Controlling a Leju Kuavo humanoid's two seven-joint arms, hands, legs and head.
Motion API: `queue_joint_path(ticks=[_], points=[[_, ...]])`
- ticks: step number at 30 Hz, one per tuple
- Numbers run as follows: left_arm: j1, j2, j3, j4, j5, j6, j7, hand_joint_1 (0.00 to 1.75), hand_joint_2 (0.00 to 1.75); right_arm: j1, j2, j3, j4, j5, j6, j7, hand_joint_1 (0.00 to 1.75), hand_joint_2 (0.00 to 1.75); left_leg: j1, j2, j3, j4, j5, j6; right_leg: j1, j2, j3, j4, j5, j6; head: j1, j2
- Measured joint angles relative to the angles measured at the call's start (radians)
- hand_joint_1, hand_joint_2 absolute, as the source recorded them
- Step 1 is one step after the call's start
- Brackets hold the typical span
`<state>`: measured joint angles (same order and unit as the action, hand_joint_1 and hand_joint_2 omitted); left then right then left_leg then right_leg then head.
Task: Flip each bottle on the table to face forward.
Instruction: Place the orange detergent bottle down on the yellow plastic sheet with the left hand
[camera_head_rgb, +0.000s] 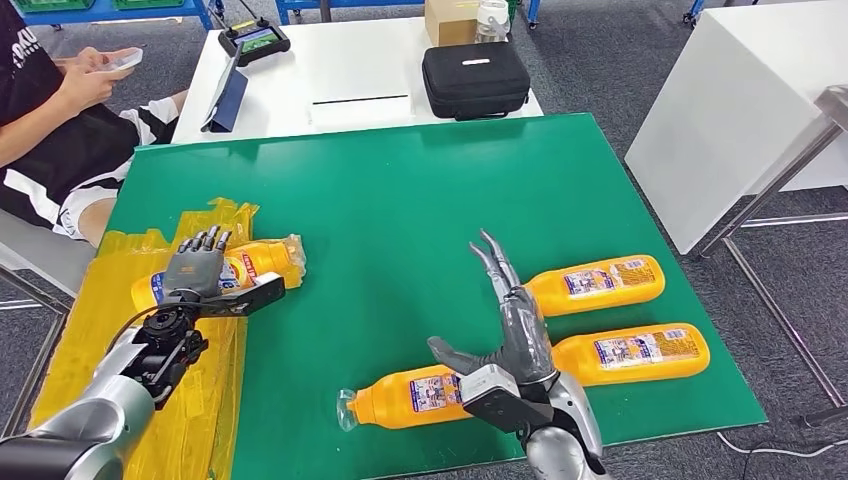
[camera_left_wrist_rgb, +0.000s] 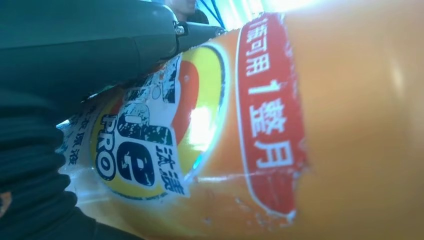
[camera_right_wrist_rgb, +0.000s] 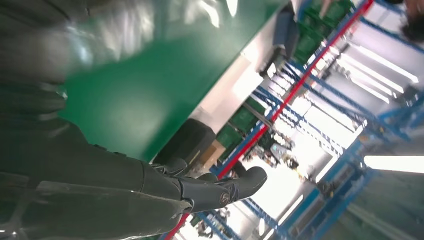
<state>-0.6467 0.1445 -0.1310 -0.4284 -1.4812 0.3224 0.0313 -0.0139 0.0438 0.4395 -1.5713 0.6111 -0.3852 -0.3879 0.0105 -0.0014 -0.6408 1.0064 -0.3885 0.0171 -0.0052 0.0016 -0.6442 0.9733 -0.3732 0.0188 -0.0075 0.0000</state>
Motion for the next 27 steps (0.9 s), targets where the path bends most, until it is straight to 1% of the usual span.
queue_joint_path(ticks=[5, 7, 10, 13, 16, 20, 22, 24, 27], points=[[0.001, -0.019, 0.044, 0.0, 0.052, 0.002, -0.067, 0.0, 1.75, 0.0, -0.013, 0.0, 0.0, 0.052, 0.058, 0.012, 0.0, 1.75, 0.0, -0.002, -0.001, 0.0, 0.0, 0.0, 0.0, -0.001, 0.0, 0.0, 0.0, 0.0, 0.0, 0.0], [0.004, -0.029, 0.063, -0.002, 0.094, 0.008, -0.115, 0.0, 1.75, 0.001, -0.024, 0.004, -0.006, 0.094, 0.096, 0.011, 0.0, 1.75, -0.001, -0.002, -0.001, 0.0, 0.0, 0.0, -0.001, -0.001, 0.0, 0.0, 0.0, 0.001, 0.0, 0.0], [0.024, -0.052, 0.097, -0.031, 0.187, 0.034, -0.211, 0.0, 1.75, 0.003, -0.06, 0.021, -0.035, 0.207, 0.187, 0.009, 0.0, 1.75, -0.001, -0.002, -0.001, 0.0, 0.0, 0.001, -0.001, -0.001, 0.0, 0.0, 0.0, 0.001, 0.0, 0.0], [0.075, -0.084, 0.116, -0.12, 0.272, 0.039, -0.262, 0.0, 1.75, 0.009, -0.1, 0.042, -0.076, 0.274, 0.271, 0.01, 0.0, 1.75, -0.002, -0.002, -0.003, 0.0, 0.0, 0.001, -0.002, -0.001, -0.001, 0.0, -0.001, 0.002, 0.0, 0.0], [0.139, -0.111, 0.118, -0.255, 0.336, -0.002, -0.273, 0.0, 1.75, 0.015, -0.144, 0.063, -0.11, 0.309, 0.335, 0.007, 0.0, 1.75, -0.002, -0.001, -0.003, 0.0, -0.001, 0.002, -0.002, -0.001, -0.002, 0.0, -0.001, 0.002, 0.0, 0.0], [0.191, -0.129, 0.117, -0.387, 0.372, -0.028, -0.278, 0.0, 1.75, 0.02, -0.196, 0.087, -0.128, 0.345, 0.379, 0.013, 0.0, 1.75, -0.002, -0.001, -0.004, 0.001, -0.002, 0.002, -0.002, -0.001, -0.003, 0.0, -0.001, 0.003, 0.0, 0.0], [0.215, -0.134, 0.117, -0.439, 0.386, -0.036, -0.28, 0.0, 1.75, 0.018, -0.222, 0.101, -0.125, 0.395, 0.418, 0.047, 0.0, 1.75, -0.002, -0.001, -0.004, 0.0, -0.002, 0.002, -0.002, -0.001, -0.003, 0.0, -0.002, 0.003, 0.0, 0.0], [0.241, -0.14, 0.113, -0.496, 0.39, -0.041, -0.266, 0.0, 1.75, 0.011, -0.249, 0.121, -0.1, 0.463, 0.451, 0.103, 0.0, 1.75, -0.002, -0.002, -0.004, 0.0, -0.002, 0.002, -0.002, -0.001, -0.003, 0.0, -0.002, 0.003, 0.0, 0.0], [0.268, -0.146, 0.102, -0.561, 0.379, -0.045, -0.232, 0.0, 1.75, -0.003, -0.273, 0.142, -0.041, 0.526, 0.466, 0.169, 0.0, 1.75, -0.002, -0.002, -0.005, 0.0, -0.002, 0.002, -0.002, -0.001, -0.003, 0.0, -0.002, 0.003, 0.0, 0.0]])
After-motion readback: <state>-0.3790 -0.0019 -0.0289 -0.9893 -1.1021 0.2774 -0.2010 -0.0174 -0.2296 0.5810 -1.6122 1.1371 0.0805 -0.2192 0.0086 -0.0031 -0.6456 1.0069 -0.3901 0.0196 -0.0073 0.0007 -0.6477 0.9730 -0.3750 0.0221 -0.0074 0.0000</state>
